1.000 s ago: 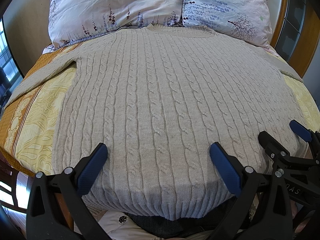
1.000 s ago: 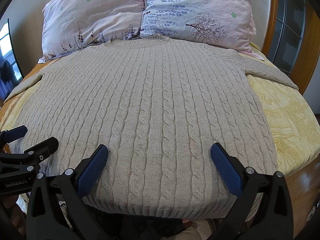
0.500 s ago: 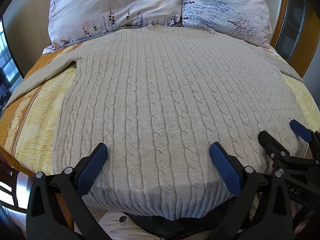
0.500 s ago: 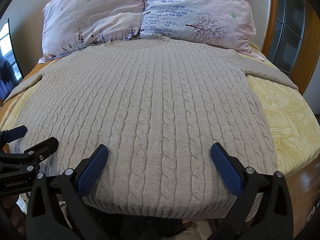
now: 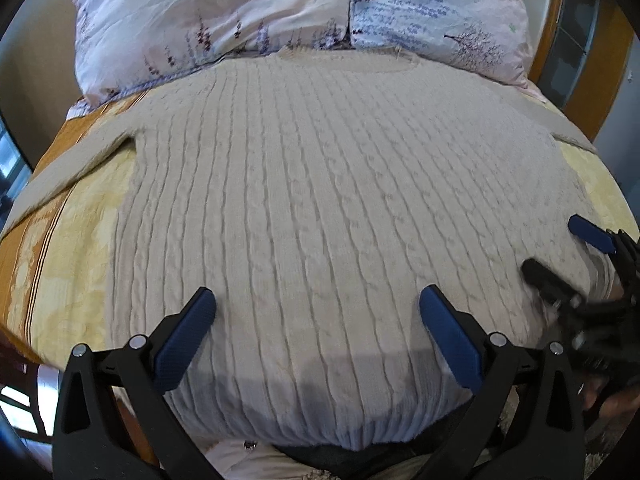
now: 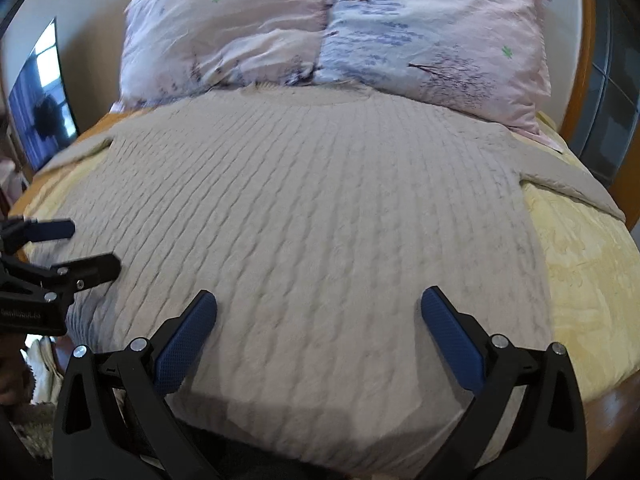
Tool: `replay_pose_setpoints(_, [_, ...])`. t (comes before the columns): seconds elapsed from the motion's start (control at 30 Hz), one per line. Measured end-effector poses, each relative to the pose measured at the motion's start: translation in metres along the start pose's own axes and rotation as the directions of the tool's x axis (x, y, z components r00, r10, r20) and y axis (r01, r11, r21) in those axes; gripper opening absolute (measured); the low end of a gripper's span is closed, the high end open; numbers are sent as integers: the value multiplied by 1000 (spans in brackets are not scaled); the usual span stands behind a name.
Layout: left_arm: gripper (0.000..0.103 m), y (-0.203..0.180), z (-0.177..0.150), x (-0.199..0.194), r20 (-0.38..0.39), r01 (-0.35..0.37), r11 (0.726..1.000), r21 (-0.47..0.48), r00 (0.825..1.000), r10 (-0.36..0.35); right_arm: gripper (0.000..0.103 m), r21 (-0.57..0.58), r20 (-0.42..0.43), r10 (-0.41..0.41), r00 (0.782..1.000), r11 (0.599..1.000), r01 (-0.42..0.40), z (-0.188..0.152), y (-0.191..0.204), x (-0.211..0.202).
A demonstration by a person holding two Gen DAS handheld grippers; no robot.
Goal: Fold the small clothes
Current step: 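Grasp the sweater sleeve nearest the right tool with the right tool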
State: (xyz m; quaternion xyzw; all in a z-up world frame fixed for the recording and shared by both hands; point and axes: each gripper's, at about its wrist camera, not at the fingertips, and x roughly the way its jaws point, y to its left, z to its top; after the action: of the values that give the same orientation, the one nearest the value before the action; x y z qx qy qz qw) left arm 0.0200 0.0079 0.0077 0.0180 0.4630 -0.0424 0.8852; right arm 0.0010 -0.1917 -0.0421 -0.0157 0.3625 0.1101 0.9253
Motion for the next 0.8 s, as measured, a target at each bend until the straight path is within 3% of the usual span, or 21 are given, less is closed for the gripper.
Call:
replay_pose_setpoints(0.17, [101, 22, 28, 1, 71, 61, 997, -45, 996, -58, 102, 236, 55, -52, 997, 971, 38, 40, -81, -7])
replay_pose_setpoints(0.27, [101, 33, 51, 2, 91, 24, 998, -53, 996, -19, 102, 401, 38, -65, 997, 915, 44, 59, -145, 1])
replay_pose_setpoints(0.3, [101, 35, 58, 3, 94, 7, 999, -45, 996, -3, 96, 443, 21, -79, 997, 894, 61, 64, -164, 6])
replay_pose_setpoints(0.4, [101, 40, 78, 8, 93, -12, 1000, -19, 996, 14, 79, 587, -28, -110, 994, 803, 105, 72, -226, 21])
replay_pose_setpoints(0.43, [101, 40, 82, 10, 90, -5, 1000, -17, 996, 6, 74, 647, -39, -109, 993, 754, 108, 71, -249, 26])
replay_pose_setpoints(0.5, [101, 44, 90, 15, 73, 8, 1000, -19, 997, -7, 70, 743, -41, -95, 995, 663, 94, 70, -285, 33])
replay_pose_setpoints(0.63, [101, 52, 99, 25, 85, 38, 999, -30, 996, -36, 63, 851, -43, -108, 993, 517, 93, 59, -327, 36])
replay_pose_setpoints(0.73, [101, 55, 100, 28, 109, 68, 997, -38, 992, -64, 54, 888, -24, -101, 995, 454, 68, 57, -344, 44])
replay_pose_setpoints(0.8, [101, 57, 102, 31, 117, 87, 995, -46, 990, -81, 50, 896, -18, -105, 994, 439, 63, 56, -352, 46])
